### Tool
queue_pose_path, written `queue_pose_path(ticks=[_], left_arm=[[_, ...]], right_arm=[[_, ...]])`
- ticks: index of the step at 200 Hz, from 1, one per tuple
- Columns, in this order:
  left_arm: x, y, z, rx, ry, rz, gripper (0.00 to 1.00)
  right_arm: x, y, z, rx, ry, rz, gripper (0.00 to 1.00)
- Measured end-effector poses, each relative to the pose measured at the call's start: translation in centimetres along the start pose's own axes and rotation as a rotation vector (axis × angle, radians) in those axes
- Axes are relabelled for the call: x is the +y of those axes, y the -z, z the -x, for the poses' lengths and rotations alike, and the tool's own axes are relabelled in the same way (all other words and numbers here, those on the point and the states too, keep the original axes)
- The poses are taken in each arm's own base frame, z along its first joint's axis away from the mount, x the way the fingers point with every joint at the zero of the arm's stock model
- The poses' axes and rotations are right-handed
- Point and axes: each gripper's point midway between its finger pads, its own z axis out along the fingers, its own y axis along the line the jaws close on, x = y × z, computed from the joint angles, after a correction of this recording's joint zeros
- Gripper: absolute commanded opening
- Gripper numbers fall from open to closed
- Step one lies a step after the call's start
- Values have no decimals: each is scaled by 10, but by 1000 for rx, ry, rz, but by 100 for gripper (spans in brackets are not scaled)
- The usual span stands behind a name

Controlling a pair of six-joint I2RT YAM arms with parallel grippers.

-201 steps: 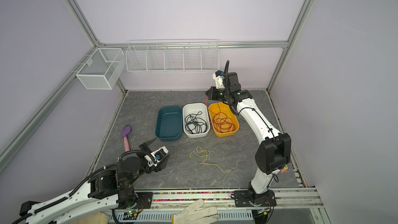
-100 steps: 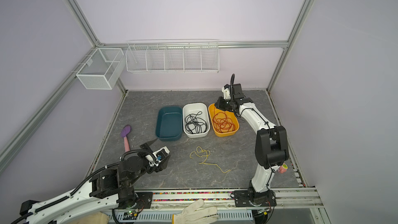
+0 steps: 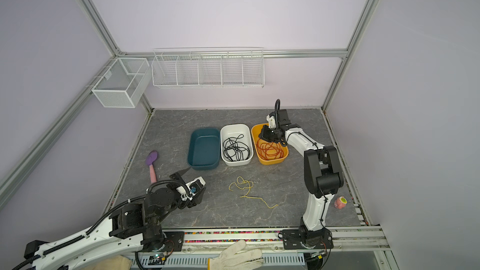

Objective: Untangle the cables
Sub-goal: 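Carry the red wire over the yellow tub and open the right gripper, then move the right gripper down to the yellow wire tangle on the table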

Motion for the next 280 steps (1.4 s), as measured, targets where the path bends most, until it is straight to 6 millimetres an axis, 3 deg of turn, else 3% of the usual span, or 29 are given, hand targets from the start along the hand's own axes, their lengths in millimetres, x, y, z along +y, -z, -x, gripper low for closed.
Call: queue_pose_path(ticks=[53, 133, 161, 189, 222, 227, 240, 248, 252, 280], left_arm=[[-1, -1, -1, 4, 2, -3, 99], [-7, -5, -4, 25, -10, -27, 100], [-10, -6, -6, 35, -16, -40, 99], [-12, -7, -6, 38, -18, -47, 99], [-18, -9, -9, 50, -18, -72, 99], [-19, -9, -9, 53, -18, -76, 99], [-21, -10, -10, 59, -16, -83, 99], [-22, -10, -11, 61, -12, -87, 99], [-22, -11, -11, 63, -10, -88, 99], [-23, -11, -11, 69, 6, -93, 99]], right_arm=[[-20, -20, -12, 63, -38, -50, 13], [-17, -19, -23, 90, -19, -100, 33], [-13, -9, -22, 80, -4, -123, 45], [0, 16, -13, 17, 30, -139, 59], [26, 46, -11, -52, 99, -125, 66], [30, 48, -14, -57, 110, -124, 73], [38, 53, -23, -59, 143, -122, 78], [41, 55, -33, -53, 164, -124, 98], [42, 56, -37, -51, 166, -128, 89], [44, 65, -78, -13, 219, -135, 88]])
